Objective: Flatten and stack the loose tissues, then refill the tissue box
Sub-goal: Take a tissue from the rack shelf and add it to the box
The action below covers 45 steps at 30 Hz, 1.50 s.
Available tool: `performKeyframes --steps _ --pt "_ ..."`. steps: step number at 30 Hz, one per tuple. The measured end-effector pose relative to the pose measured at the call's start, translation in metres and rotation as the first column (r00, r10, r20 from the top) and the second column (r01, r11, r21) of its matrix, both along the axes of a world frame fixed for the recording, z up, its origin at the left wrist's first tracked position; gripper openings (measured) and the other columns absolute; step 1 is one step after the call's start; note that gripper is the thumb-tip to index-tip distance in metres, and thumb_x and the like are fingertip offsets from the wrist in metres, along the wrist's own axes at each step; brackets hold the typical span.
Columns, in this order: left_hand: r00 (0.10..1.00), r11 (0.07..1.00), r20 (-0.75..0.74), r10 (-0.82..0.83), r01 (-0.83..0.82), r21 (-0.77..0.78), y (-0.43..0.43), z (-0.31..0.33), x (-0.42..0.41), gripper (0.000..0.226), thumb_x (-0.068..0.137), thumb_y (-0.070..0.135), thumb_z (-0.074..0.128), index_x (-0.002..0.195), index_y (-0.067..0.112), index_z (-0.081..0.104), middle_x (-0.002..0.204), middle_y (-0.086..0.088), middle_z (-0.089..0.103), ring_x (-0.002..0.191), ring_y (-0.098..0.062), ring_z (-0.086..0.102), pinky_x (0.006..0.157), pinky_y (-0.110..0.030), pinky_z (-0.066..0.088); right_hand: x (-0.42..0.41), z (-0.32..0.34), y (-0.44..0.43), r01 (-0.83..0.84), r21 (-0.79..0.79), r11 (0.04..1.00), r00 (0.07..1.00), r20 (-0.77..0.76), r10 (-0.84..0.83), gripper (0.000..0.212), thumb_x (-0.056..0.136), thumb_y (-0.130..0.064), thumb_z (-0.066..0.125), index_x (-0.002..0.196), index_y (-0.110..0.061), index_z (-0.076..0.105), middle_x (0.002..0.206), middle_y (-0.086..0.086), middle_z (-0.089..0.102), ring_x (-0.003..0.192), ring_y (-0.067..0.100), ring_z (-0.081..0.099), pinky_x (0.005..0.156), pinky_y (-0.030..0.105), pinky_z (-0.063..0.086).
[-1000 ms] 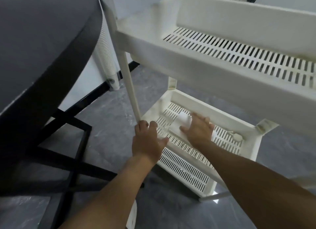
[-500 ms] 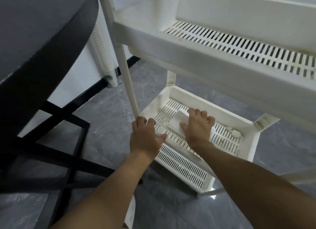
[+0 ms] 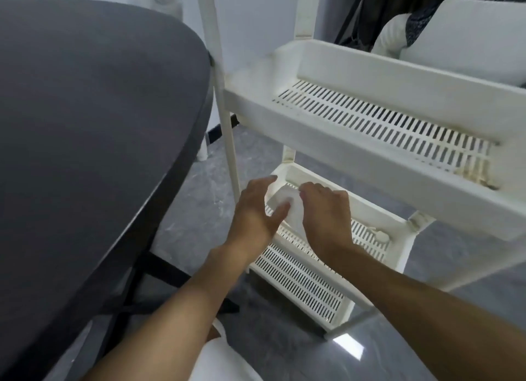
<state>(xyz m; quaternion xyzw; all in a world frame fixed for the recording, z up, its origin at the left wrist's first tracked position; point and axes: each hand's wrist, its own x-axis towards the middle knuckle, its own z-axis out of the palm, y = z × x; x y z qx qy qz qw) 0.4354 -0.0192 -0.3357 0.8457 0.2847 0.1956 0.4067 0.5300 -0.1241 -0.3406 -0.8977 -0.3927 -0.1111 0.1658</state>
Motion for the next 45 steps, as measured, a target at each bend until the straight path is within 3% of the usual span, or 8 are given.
performKeyframes --steps 5,12,17,21,26,35,40,45 --pt "0.993 0.995 0.101 -0.061 0.068 -0.07 -0.012 0.056 -0.034 0.025 0.094 0.028 0.069 0.118 0.02 0.066 0.109 0.013 0.068 0.095 0.002 0.061 0.084 -0.012 0.044 -0.041 0.055 -0.023 -0.038 0.221 0.974 0.969 -0.228 0.09 0.02 0.099 -0.011 0.047 0.108 -0.013 0.064 0.102 0.002 0.066 0.094 0.026 0.061 0.074 0.032 0.047" --pt "0.965 0.996 0.257 -0.049 0.029 0.079 -0.051 0.133 -0.09 0.021 0.098 0.023 0.063 0.077 0.028 0.056 0.068 0.01 0.06 0.063 -0.003 0.055 0.061 -0.03 0.044 -0.082 0.13 -0.072 -0.179 0.466 0.866 0.961 -0.105 0.256 0.016 0.103 -0.025 0.046 0.108 -0.018 0.06 0.097 -0.001 0.065 0.084 0.017 0.059 0.077 0.037 0.048" --pt "0.905 0.995 0.426 -0.008 -0.036 0.096 -0.084 0.206 -0.123 0.019 0.099 0.021 0.059 0.08 0.019 0.056 0.074 -0.007 0.069 0.069 -0.027 0.064 0.063 -0.039 0.05 -0.099 0.198 -0.095 -0.27 0.582 0.767 0.934 -0.034 0.355 0.009 0.1 -0.019 0.055 0.099 -0.016 0.063 0.086 -0.006 0.063 0.079 0.015 0.06 0.074 0.036 0.049" --pt "0.867 0.995 0.498 0.035 -0.077 0.063 -0.095 0.264 -0.148 0.016 0.101 0.018 0.055 0.088 0.009 0.056 0.083 -0.02 0.068 0.06 -0.031 0.061 0.042 -0.031 0.048 -0.113 0.251 -0.097 -0.359 0.646 0.674 0.91 0.082 0.406 0.006 0.095 -0.015 0.064 0.089 -0.016 0.064 0.077 -0.01 0.061 0.071 0.012 0.057 0.068 0.029 0.045" --pt "0.823 0.948 0.546 0.158 -0.281 0.149 -0.076 0.317 -0.202 0.016 0.101 0.026 0.058 0.088 0.017 0.06 0.082 -0.001 0.07 0.072 -0.005 0.065 0.06 -0.02 0.049 -0.14 0.306 -0.083 -0.397 0.711 0.581 0.846 0.037 0.532 0.007 0.087 -0.014 0.07 0.082 -0.017 0.065 0.076 -0.011 0.064 0.073 0.003 0.057 0.069 0.009 0.039" --pt "0.718 0.83 0.561 0.412 -0.55 0.096 -0.005 0.372 -0.345 0.003 0.093 0.019 0.067 0.094 0.017 0.065 0.084 -0.005 0.071 0.077 -0.014 0.067 0.067 -0.028 0.049 -0.222 0.37 0.033 -0.333 0.817 0.47 0.549 -0.237 0.802 0.006 0.088 -0.012 0.069 0.093 -0.013 0.065 0.077 0.005 0.064 0.065 0.012 0.053 0.061 0.027 0.044" --pt "0.754 0.779 0.445 0.482 -0.602 0.176 0.043 0.382 -0.406 0.029 0.092 0.014 0.067 0.107 0.026 0.046 0.078 -0.014 0.07 0.064 -0.024 0.061 0.061 -0.036 0.053 -0.264 0.38 0.12 -0.425 0.755 0.499 0.484 -0.277 0.83 0.005 0.09 -0.01 0.066 0.091 -0.016 0.064 0.07 0.001 0.058 0.058 0.01 0.047 0.052 0.016 0.038" --pt "0.733 0.702 0.375 0.567 -0.669 0.246 0.089 0.374 -0.42 0.009 0.091 0.012 0.068 0.085 0.019 0.069 0.079 -0.008 0.071 0.069 -0.015 0.062 0.064 -0.027 0.048 -0.283 0.367 0.18 -0.494 0.678 0.544 0.507 -0.284 0.814 0.016 0.089 -0.009 0.066 0.076 -0.019 0.07 0.06 -0.006 0.053 0.05 0.002 0.044 0.051 0.015 0.038"
